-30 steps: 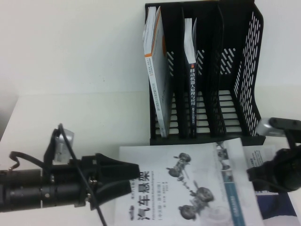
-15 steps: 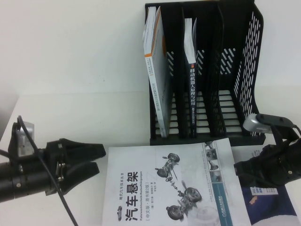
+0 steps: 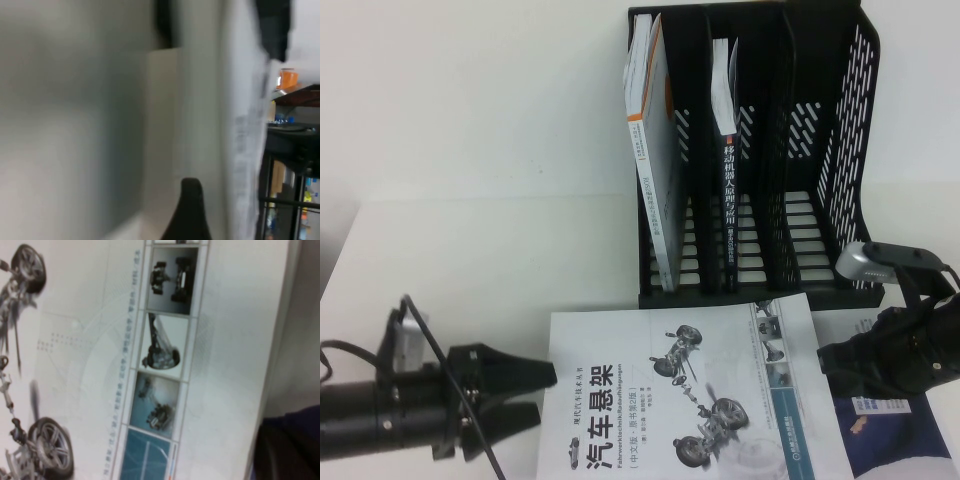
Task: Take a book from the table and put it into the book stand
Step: Push book with right arm
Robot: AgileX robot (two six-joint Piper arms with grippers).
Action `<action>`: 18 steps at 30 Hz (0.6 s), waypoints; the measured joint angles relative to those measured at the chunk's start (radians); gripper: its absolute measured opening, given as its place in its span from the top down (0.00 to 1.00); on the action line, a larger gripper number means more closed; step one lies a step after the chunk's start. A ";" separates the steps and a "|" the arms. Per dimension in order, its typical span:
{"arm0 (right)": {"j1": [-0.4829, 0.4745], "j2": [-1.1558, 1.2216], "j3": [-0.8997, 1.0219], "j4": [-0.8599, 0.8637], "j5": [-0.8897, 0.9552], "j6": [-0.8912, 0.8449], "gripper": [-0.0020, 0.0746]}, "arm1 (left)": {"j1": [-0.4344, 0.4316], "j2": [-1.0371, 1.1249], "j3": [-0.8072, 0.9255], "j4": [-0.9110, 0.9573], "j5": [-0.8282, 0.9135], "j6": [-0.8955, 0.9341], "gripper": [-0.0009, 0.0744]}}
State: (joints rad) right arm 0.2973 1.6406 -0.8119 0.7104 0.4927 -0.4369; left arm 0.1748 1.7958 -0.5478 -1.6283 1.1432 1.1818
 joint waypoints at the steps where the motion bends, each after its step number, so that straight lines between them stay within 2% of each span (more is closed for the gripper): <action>1: 0.000 0.000 0.000 -0.003 0.000 0.000 0.98 | 0.000 0.025 -0.001 0.000 0.000 0.002 0.26; 7: 0.000 0.001 -0.002 -0.010 0.002 -0.001 0.98 | 0.000 0.126 -0.003 -0.002 0.000 0.008 0.13; 18: 0.000 0.001 -0.004 -0.012 0.004 -0.001 0.98 | -0.005 0.138 -0.009 -0.053 0.000 0.009 0.11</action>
State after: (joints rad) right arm 0.2976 1.6421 -0.8156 0.6980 0.4964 -0.4376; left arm 0.1701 1.9341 -0.5568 -1.6811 1.1432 1.1905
